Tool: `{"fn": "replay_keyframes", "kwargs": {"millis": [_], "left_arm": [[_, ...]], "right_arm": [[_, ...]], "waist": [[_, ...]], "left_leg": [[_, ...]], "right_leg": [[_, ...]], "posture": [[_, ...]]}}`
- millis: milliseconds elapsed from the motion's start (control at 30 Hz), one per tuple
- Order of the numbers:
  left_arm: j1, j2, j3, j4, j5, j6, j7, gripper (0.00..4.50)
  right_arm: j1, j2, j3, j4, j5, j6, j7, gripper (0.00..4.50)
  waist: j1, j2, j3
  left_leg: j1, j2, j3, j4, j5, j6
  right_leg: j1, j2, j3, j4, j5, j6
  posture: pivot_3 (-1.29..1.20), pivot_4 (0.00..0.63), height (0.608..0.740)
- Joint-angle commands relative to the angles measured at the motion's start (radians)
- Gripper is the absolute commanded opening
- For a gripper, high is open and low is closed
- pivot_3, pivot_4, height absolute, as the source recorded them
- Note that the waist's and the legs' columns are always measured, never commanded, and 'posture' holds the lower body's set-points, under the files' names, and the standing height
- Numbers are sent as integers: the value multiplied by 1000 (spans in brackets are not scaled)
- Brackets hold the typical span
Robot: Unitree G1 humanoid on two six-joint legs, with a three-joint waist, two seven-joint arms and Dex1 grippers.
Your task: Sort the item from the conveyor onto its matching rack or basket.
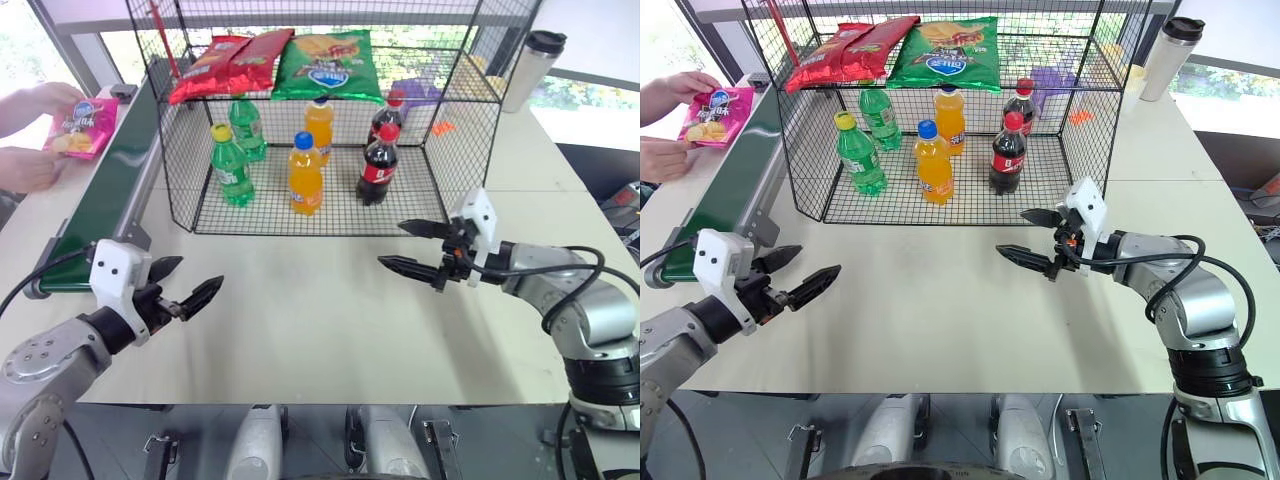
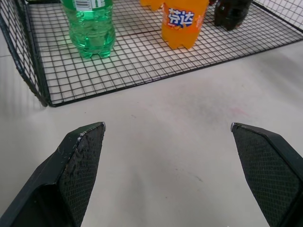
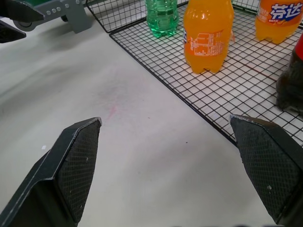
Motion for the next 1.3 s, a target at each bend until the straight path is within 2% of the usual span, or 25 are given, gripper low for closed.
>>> {"fn": "replay_keyframes", "kwargs": {"millis": [33,667,800,933,1300], "left_arm": [[-15,7,14,-29,21,-34,15,4438],[-48,-1,33,-6,-18,-15,29,4438],[-52,-1,14,0,0,-22,35,4438],[-60,9,-44,10,77,-35,59,4438],[-59,-18,-47,9,86,-40,59,4438]], "right_arm": [[-20,2,-9,-15,-2,-23,-4,4500],[-50,23,-2,-1,-26,-24,-53,4500],[-41,23,3,-2,-36,-36,-50,4500],[-41,30,10,3,-40,-45,-54,4500],[-58,44,20,27,-63,-69,-53,4500]], "waist": [[0,0,0],[0,0,0],[0,0,0],[0,0,0],[0,0,0]], "left_leg": [[0,0,0,0,0,0],[0,0,0,1,0,0],[0,0,0,2,0,0],[0,0,0,2,0,0],[0,0,0,2,0,0]], "right_leg": [[0,0,0,0,0,0],[0,0,0,1,2,3],[1,0,0,1,3,3],[1,0,0,1,3,3],[1,1,0,1,3,4]], "posture": [[0,150,740],[0,150,740],[0,150,740],[0,150,740],[0,150,740]]}}
